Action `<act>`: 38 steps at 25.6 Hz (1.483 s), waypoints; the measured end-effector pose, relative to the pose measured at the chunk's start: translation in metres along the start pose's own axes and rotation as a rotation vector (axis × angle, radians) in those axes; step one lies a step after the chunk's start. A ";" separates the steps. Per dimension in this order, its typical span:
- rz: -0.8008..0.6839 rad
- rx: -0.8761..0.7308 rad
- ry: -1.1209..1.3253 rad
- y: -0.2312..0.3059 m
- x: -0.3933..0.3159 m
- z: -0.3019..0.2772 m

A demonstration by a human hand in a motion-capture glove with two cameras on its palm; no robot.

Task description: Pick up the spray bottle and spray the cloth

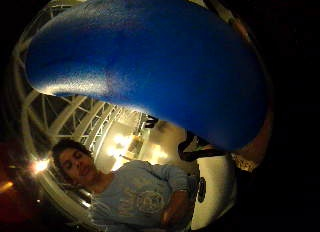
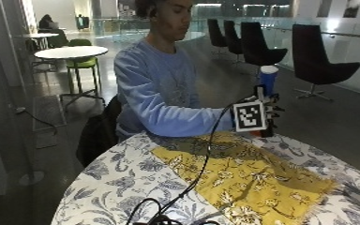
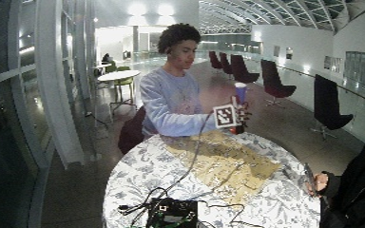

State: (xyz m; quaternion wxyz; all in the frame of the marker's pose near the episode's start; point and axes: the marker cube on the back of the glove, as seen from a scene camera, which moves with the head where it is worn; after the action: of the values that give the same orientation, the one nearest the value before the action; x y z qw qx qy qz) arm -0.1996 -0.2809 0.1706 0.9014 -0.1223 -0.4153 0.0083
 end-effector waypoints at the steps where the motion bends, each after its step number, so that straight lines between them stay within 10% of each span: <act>1: 0.006 -0.010 0.005 -0.002 0.009 0.012; 17: -0.053 -0.191 0.040 0.020 0.031 0.050; 27: -0.135 -0.168 0.512 0.133 -0.004 -0.125; 38: 0.100 0.060 0.970 0.299 0.003 -0.269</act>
State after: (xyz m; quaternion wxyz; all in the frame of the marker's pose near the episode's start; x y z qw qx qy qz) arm 0.0308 -0.0481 -0.0633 0.9926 -0.1059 0.0593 0.0057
